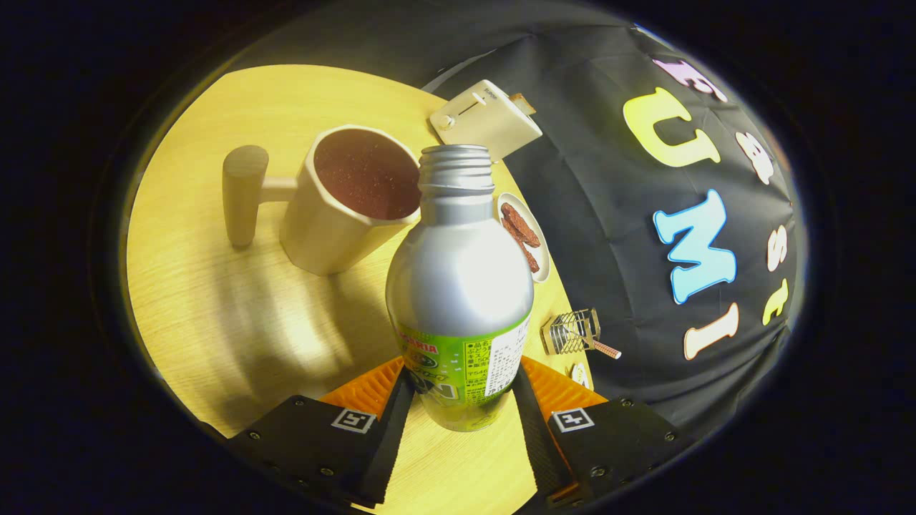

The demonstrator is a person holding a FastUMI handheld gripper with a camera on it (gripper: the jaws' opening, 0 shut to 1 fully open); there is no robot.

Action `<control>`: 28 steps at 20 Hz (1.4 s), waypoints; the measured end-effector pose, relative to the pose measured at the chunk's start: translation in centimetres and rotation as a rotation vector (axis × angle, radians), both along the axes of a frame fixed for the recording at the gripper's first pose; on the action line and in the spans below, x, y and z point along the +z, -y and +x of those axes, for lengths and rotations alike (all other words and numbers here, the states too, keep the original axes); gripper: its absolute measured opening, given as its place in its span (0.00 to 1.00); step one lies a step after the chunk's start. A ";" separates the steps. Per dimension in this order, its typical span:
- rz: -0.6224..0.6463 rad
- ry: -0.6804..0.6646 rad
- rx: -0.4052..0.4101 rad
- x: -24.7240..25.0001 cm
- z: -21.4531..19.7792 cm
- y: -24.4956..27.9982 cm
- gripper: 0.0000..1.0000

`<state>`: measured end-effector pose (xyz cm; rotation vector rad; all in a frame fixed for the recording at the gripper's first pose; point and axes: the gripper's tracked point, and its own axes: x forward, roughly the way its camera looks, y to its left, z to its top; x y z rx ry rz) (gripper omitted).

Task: Take the bottle from table, then pour the juice into the cup, finally place the bottle on the coaster

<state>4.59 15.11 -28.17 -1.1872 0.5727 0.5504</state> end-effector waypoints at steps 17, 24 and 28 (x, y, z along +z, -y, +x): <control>-0.274 0.000 0.051 1.2 0.4 0.9 0.75; -0.372 0.011 0.090 2.0 0.7 1.0 0.75; -0.434 0.023 0.113 2.7 1.0 1.1 0.75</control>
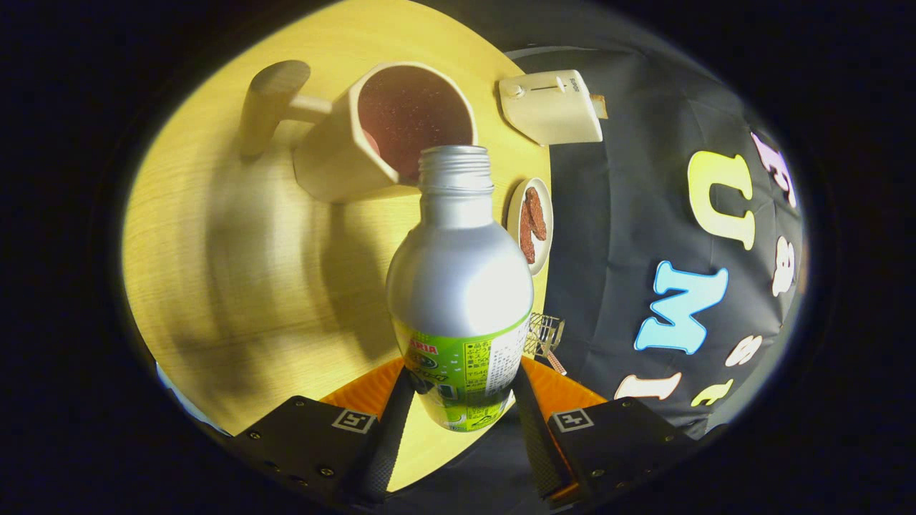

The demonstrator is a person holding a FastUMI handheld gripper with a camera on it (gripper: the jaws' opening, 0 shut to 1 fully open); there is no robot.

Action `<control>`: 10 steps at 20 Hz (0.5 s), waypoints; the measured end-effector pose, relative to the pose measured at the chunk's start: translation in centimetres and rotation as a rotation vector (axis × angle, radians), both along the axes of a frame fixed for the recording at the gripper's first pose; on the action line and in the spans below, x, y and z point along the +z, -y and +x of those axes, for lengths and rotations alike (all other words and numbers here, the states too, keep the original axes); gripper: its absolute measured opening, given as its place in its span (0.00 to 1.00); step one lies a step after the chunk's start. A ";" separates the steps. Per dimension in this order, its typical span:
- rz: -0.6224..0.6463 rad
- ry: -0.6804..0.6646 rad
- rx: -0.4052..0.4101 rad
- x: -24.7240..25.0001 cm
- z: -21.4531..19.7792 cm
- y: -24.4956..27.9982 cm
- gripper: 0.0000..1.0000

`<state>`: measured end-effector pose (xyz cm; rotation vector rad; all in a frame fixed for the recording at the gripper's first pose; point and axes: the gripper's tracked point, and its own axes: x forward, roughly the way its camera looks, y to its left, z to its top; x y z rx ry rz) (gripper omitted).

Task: Take the bottle from table, then pour the juice into the cup, finally place the bottle on the coaster

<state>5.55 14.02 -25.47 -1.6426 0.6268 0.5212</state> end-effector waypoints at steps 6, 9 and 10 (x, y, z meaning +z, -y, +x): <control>-0.065 0.015 0.019 0.7 0.3 0.1 0.75; -0.093 0.022 0.029 1.0 0.5 0.1 0.74; -0.101 0.027 0.032 1.1 0.6 0.0 0.74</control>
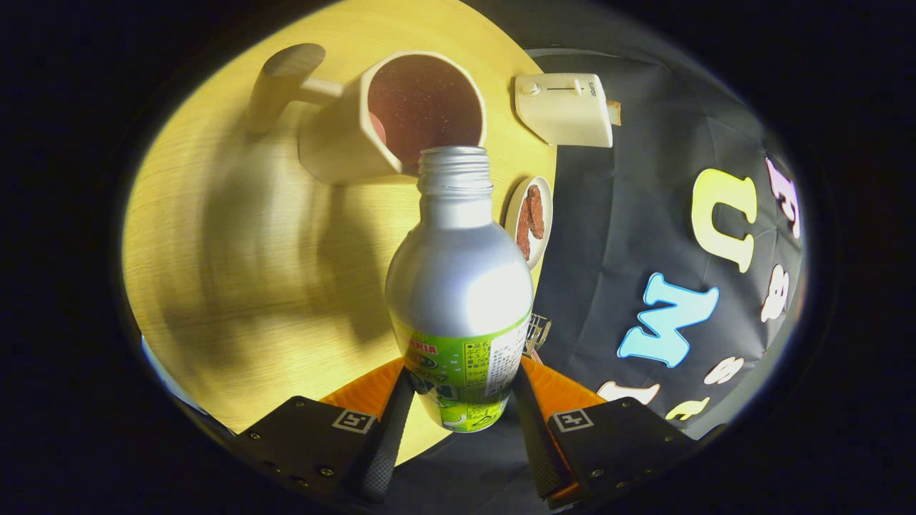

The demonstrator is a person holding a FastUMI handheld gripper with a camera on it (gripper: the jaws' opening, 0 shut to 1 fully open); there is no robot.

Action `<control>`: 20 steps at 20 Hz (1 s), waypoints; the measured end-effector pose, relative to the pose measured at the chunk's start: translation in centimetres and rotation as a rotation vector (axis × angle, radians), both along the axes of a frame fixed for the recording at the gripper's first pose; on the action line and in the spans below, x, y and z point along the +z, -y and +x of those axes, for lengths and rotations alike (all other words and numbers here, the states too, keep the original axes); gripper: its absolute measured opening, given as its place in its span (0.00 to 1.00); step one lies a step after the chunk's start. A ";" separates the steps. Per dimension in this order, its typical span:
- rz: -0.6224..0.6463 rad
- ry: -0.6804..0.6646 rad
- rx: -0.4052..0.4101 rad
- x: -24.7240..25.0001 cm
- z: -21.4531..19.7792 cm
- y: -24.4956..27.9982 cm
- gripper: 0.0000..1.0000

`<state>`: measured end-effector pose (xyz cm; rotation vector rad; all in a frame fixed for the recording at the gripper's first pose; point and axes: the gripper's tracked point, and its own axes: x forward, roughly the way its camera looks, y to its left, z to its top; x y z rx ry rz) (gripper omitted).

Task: Take the bottle from table, then pour the juice into the cup, finally place the bottle on the coaster

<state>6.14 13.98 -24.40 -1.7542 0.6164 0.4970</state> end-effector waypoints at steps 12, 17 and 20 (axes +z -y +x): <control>-0.089 0.025 0.025 0.9 1.0 0.0 0.74; -0.123 0.024 0.041 1.3 1.2 -0.1 0.75; -0.143 0.031 0.047 1.6 1.4 0.0 0.75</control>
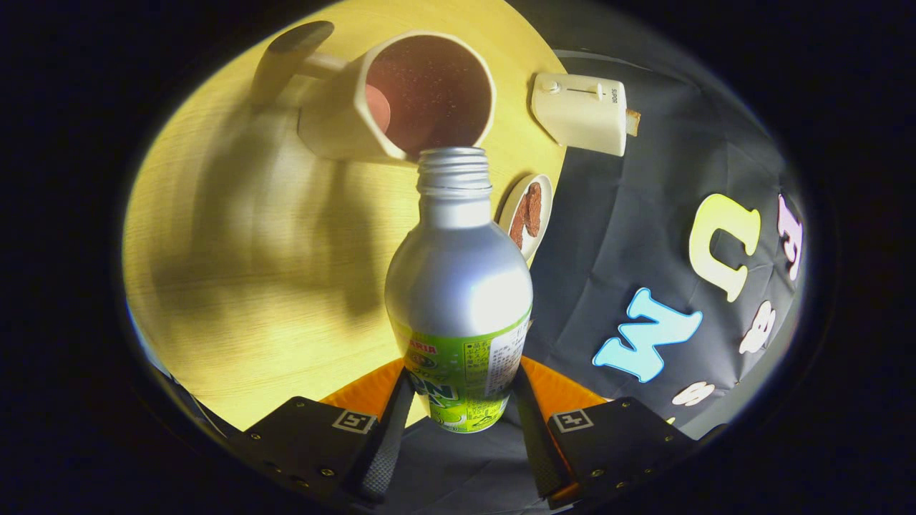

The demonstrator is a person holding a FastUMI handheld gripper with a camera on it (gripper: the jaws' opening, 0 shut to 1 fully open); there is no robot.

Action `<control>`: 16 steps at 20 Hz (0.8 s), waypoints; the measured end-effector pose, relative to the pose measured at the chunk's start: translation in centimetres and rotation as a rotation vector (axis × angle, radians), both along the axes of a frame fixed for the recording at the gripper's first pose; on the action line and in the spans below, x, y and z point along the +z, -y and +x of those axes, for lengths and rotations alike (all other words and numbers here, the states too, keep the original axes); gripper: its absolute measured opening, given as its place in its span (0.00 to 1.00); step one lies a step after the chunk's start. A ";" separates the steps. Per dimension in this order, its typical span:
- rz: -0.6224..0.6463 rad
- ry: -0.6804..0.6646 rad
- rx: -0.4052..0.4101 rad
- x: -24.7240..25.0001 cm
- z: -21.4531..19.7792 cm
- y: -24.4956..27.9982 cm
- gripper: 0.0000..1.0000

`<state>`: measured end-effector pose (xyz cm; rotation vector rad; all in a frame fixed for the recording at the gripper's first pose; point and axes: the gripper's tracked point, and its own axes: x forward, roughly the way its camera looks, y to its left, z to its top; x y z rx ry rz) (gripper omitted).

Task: Take the bottle from table, then pour the juice into the cup, finally place the bottle on the coaster

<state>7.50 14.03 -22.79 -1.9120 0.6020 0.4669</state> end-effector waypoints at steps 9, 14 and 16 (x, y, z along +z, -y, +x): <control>-0.043 0.006 0.013 0.6 0.0 -0.5 0.75; -0.075 0.011 0.025 1.0 0.5 -0.6 0.74; -0.083 0.012 0.026 1.2 0.5 -0.6 0.74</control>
